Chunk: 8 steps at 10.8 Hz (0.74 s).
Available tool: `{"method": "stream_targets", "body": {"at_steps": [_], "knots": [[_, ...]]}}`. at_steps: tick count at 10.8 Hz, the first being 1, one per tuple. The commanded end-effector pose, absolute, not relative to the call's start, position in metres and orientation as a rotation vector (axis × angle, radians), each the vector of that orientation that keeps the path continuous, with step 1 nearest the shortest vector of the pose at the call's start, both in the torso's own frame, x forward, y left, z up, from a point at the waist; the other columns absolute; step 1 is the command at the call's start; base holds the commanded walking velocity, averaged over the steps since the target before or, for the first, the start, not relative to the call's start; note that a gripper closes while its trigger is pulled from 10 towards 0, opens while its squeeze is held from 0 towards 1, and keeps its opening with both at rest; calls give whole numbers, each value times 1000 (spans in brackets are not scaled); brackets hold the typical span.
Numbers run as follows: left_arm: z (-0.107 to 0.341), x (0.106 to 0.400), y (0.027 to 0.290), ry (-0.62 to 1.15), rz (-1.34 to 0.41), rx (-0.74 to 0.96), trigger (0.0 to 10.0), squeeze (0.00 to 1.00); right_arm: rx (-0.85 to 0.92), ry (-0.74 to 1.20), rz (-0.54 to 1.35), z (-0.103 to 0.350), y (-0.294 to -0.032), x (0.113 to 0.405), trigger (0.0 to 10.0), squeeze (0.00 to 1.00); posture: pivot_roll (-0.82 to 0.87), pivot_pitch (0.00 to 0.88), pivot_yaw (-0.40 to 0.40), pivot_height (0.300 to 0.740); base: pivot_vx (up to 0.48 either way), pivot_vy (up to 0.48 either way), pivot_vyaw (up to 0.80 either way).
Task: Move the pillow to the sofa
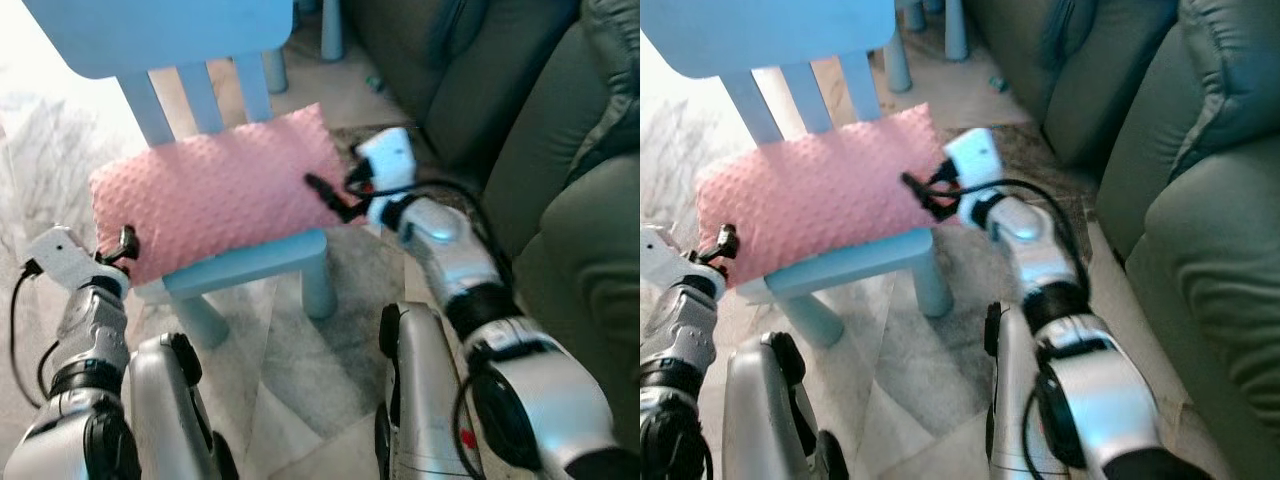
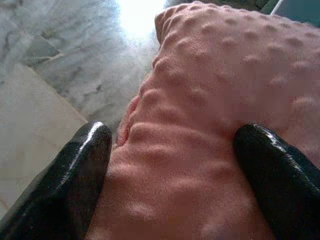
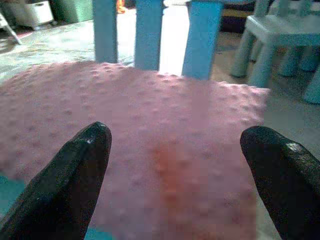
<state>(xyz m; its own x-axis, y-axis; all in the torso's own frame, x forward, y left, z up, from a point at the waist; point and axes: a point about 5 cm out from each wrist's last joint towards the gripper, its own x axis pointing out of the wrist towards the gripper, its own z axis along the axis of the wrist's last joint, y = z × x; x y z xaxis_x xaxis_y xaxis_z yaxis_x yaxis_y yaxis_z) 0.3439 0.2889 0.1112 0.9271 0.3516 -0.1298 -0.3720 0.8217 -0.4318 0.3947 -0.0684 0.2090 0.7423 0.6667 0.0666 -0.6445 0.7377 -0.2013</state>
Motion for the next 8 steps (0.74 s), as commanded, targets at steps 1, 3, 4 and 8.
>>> {"method": "stream_targets", "body": {"at_steps": [1, 3, 4, 8], "knots": [[108, 342, 293, 67, 387, -464, 10000, 0, -182, -148, 749, 214, -62, 395, 10000, 0, -180, 321, -7, 395, 0, 0, 0], [118, 347, 298, 39, 400, -490, 10000, 0, -210, -133, 669, 218, -58, 401, 10000, 0, -173, 327, -14, 395, 0, 0, 0], [127, 351, 300, 16, 395, -486, 10000, 0, -172, -154, 602, 227, -61, 406, 10000, 0, -168, 328, -15, 395, 0, 0, 0], [121, 348, 306, 78, 384, -534, 10000, 0, 10, 35, 448, 207, -79, 412, 10000, 0, -162, 333, -19, 395, 0, 0, 0]]}}
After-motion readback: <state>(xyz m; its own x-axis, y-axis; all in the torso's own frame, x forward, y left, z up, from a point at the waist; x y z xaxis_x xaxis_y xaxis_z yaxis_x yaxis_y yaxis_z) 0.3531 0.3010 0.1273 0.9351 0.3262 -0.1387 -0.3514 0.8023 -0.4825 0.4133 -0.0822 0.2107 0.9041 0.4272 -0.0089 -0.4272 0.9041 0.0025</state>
